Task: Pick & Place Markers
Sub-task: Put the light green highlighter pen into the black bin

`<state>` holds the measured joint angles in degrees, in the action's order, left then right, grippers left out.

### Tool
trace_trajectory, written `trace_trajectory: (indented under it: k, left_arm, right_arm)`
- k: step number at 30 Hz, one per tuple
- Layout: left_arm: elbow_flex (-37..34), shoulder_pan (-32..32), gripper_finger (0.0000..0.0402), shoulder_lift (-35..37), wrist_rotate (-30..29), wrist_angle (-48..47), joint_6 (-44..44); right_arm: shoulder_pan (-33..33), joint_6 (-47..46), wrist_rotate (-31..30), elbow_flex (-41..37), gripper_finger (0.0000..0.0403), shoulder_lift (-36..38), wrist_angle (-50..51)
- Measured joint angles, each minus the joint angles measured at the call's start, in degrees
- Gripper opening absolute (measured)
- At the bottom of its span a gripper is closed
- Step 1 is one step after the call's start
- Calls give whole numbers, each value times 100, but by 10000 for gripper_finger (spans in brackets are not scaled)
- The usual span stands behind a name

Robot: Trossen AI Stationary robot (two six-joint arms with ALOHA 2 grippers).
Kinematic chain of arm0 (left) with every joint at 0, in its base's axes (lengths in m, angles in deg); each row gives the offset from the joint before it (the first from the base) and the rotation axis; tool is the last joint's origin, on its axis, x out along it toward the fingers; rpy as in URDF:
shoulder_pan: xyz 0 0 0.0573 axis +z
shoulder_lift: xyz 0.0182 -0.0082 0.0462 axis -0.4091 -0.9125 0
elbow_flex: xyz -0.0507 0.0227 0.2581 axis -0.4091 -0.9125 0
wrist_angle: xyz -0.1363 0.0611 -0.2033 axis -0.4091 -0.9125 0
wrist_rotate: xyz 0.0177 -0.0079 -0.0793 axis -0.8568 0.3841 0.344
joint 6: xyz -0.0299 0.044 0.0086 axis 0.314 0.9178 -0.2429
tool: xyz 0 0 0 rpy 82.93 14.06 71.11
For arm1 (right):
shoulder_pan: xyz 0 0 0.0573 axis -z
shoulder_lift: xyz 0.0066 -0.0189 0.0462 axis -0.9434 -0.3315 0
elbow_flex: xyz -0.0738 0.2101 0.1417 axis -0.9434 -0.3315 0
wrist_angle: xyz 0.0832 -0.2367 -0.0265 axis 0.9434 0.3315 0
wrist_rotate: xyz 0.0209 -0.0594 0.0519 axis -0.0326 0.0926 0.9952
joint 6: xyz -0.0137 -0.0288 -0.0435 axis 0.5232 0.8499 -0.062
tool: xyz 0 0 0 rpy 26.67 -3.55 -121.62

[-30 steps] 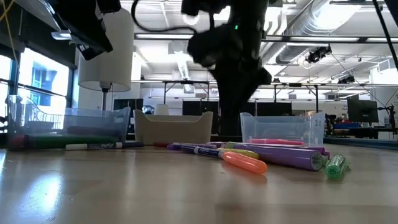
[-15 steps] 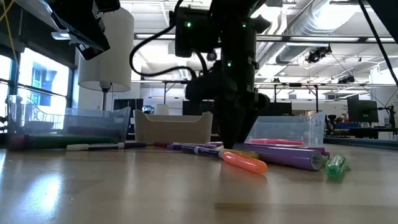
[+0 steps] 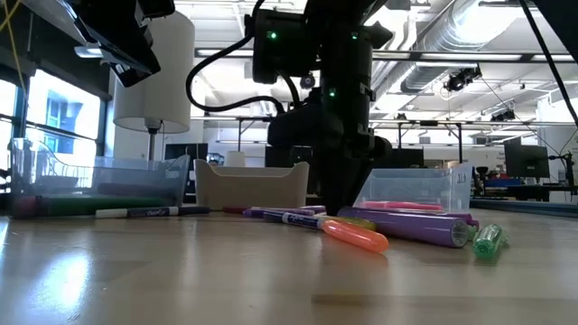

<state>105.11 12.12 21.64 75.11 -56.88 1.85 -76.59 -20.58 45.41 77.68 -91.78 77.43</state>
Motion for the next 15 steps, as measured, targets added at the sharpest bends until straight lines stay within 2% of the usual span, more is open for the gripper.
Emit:
trace_trajectory:
  k: [3,8,15]
  left_arm:
    - [0,0,0,0,2,1,0]
    - [2,0,0,0,2,16,-18]
    - [4,0,0,0,-2,53,-43]
  right_arm:
    - [0,74,14,-9,47,20,2]
    - [2,75,-23,-42,77,151,93]
    - [12,95,-253,-41,57,753,254]
